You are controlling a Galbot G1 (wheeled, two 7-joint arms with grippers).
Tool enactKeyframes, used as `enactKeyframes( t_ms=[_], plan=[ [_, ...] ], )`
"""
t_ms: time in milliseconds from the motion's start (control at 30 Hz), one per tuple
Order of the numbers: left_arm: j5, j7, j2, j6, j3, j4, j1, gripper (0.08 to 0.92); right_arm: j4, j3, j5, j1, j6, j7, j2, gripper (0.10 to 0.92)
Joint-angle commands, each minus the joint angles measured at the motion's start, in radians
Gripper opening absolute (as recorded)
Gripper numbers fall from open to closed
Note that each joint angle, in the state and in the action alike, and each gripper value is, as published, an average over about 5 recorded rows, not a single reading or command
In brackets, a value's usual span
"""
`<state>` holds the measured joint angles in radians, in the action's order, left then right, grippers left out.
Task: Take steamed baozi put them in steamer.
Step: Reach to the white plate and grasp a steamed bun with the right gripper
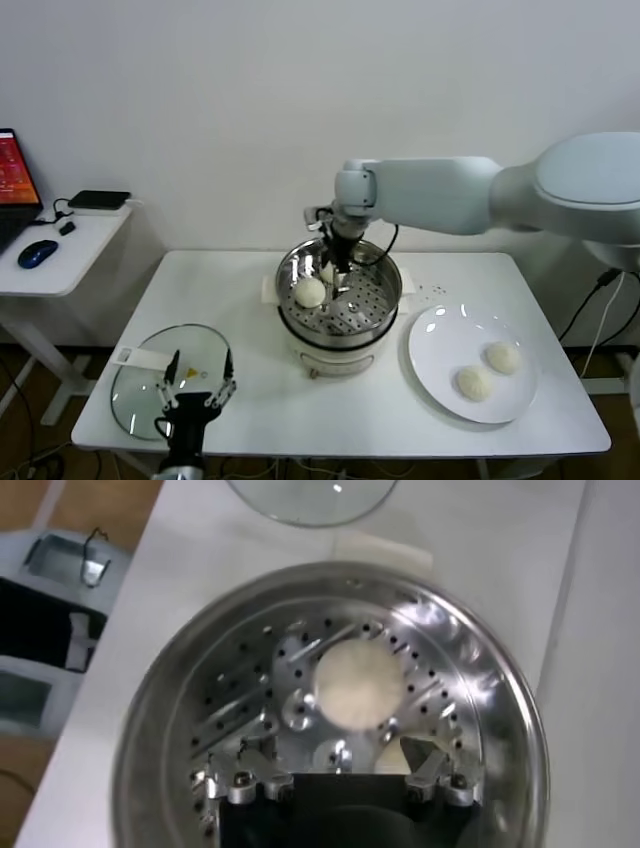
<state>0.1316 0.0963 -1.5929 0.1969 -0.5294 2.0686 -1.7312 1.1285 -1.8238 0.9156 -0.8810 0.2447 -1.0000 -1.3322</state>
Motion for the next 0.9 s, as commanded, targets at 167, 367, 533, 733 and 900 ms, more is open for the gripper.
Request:
enactKeyframes(
  t_ms=[167, 367, 533, 733, 900],
  plan=[
    [0.002, 0.002, 0.0, 0.004, 0.002, -0.002, -0.003, 0.823, 0.114, -0.21, -0.068, -0.255, -0.181, -0.158, 0.298, 0.823],
    [0.009, 0.002, -0.006, 0.003, 0.009, -0.007, -0.001, 0.823, 0.217, -0.288, -0.164, -0.263, -0.188, -0.117, 0.446, 0.823],
    [0.014, 0.002, -0.009, 0.003, 0.01, -0.011, -0.001, 0.823, 0.277, -0.298, -0.241, -0.21, -0.177, -0.078, 0.526, 0.823],
    [0.016, 0.001, -0.013, 0.003, 0.008, -0.018, 0.0, 0.823, 0.323, -0.259, -0.302, -0.093, -0.142, -0.022, 0.59, 0.823],
    [0.018, 0.001, -0.013, 0.003, 0.005, -0.02, 0.001, 0.823, 0.351, -0.204, -0.341, 0.005, -0.104, 0.036, 0.628, 0.823]
  ],
)
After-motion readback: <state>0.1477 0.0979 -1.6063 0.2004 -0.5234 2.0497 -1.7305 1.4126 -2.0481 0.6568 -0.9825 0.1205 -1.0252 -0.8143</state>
